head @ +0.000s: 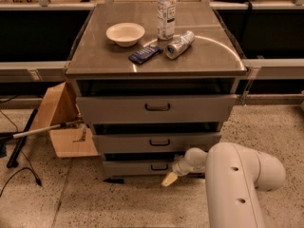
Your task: Open bottom drawer
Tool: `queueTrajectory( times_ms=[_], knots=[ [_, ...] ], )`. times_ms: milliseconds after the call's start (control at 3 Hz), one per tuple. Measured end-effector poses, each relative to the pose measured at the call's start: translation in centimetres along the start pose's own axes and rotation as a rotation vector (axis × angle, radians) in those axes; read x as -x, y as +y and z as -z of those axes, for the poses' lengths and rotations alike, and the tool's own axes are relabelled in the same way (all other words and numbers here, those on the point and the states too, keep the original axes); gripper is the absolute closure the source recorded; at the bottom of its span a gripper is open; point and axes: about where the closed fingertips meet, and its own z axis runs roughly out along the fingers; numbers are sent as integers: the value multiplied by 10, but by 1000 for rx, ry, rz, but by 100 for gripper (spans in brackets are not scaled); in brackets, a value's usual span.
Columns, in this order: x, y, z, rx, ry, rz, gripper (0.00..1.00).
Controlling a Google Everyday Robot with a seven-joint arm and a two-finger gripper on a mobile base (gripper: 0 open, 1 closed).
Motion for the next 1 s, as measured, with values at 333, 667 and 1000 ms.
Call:
queueTrajectory(
  times_ms=[333, 667, 1000],
  knots=[
    [0, 0, 0, 0, 0, 0, 0],
    [0, 0, 0, 0, 0, 0, 26],
    [0, 0, 0, 0, 0, 0, 50]
  ],
)
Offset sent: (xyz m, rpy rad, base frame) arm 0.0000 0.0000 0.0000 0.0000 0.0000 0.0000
